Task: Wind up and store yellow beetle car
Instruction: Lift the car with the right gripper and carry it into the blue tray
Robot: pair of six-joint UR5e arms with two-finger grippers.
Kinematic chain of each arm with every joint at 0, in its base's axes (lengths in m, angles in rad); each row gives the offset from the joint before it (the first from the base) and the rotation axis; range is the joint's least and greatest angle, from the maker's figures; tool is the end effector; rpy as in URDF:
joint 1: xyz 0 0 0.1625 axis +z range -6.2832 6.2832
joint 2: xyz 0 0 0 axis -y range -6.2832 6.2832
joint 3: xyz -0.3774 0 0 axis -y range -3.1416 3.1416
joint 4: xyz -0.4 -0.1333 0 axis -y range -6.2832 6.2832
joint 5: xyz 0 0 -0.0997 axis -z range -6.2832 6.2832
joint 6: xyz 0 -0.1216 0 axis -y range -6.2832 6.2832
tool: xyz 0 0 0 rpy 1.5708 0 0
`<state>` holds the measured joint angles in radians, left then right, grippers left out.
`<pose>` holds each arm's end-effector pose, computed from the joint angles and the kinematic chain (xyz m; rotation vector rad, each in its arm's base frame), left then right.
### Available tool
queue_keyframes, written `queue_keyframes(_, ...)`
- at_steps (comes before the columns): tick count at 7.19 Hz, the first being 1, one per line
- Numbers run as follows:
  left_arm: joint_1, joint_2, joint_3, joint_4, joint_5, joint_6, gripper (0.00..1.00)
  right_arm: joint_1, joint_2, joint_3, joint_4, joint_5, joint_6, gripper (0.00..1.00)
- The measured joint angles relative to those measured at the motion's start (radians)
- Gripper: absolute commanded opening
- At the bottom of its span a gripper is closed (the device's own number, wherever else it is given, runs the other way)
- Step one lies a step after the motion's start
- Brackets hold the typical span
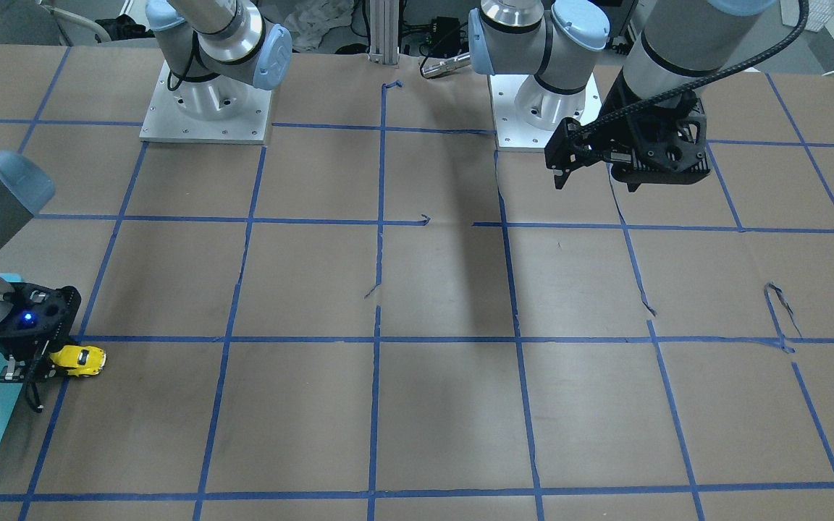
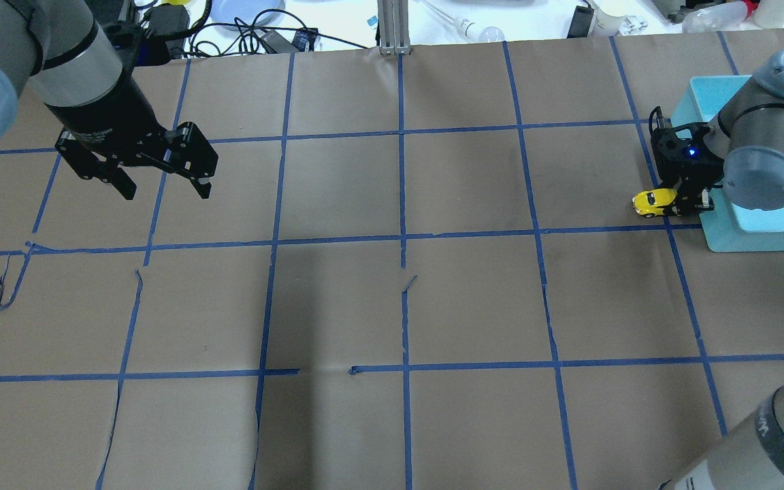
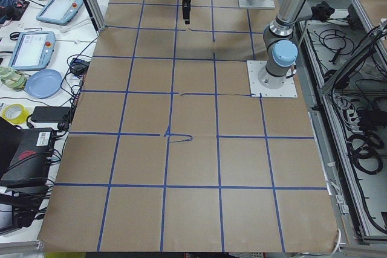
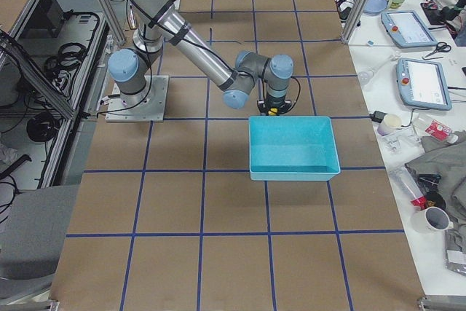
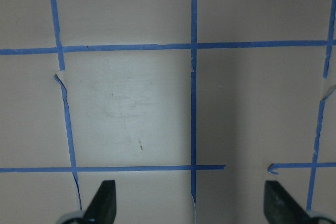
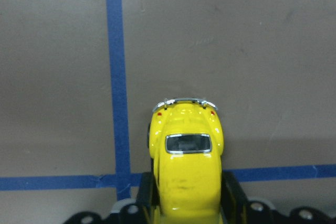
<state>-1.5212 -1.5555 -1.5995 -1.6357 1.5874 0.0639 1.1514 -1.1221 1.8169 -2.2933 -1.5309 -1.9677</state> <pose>-0.1071 -0.4900 0.4055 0.0234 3.1269 0.1238 -0.1076 -0.5805 0.1278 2.1886 -2.2371 0.0740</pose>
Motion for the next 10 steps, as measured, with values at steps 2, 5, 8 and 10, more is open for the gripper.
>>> queue_keyframes(2, 0.002, 0.001, -0.001, 0.004, 0.0, 0.0, 1.0, 0.027, -0.05, -0.005, 0.027, -0.008, 0.017, 0.0)
queue_keyframes(5, 0.002, 0.002, -0.001, 0.005, -0.001, 0.002, 1.0, 0.08, -0.143, -0.095, 0.182, -0.003, 0.092, 0.0)
queue_keyframes(8, 0.002, 0.002, 0.0, 0.007, -0.001, 0.002, 1.0, 0.04, -0.091, -0.312, 0.324, -0.067, -0.137, 0.0)
queue_keyframes(10, 0.001, 0.002, 0.0, 0.012, -0.001, 0.002, 1.0, -0.075, -0.037, -0.364, 0.337, -0.084, -0.366, 0.0)
